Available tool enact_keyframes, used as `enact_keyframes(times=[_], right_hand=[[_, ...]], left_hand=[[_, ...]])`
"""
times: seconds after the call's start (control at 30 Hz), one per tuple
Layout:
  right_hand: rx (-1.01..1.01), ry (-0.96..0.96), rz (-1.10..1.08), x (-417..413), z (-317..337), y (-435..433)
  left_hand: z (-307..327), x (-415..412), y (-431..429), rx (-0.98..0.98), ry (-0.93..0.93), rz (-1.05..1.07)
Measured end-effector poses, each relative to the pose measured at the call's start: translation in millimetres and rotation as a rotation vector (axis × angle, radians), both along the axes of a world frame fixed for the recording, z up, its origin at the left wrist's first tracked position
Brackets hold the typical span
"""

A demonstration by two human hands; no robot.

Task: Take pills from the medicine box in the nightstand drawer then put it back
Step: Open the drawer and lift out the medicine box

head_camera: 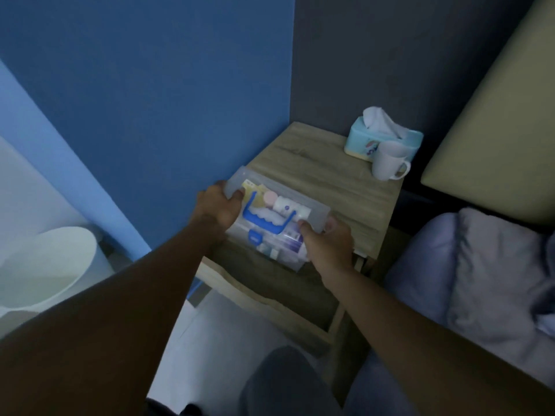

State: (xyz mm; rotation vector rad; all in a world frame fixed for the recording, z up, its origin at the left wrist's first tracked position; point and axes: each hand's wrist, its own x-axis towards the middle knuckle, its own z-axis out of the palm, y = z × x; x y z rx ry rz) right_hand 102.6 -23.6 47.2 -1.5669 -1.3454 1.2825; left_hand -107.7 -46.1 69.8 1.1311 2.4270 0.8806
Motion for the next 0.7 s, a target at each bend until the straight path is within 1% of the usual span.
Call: enact_keyframes(times=[0.07, 0.17, 0.23, 0.33, 0.47, 0.7], right_hand=[[0.007, 0.026, -0.031, 1, 18, 12], [0.058, 0.026, -0.039, 3, 39, 32], [0.067, 0.015, -0.045, 2, 50, 48], [0.087, -0.021, -0.053, -3, 58, 74], [0.085, -0.056, -0.071, -17, 47, 115], [0.039, -0.045, -0.097, -50, 4, 172]], left_hand=[[18, 1, 9, 0.045, -0.016, 0.017], [38, 2, 27, 0.127, -0.145, 0.069], [45, 1, 42, 0.179, -0.22, 0.095], [47, -2, 68, 0.247, -0.262, 0.112], [35, -15, 110, 0.301, -0.297, 0.106], [-14, -45, 170, 0.272, -0.327, 0.081]])
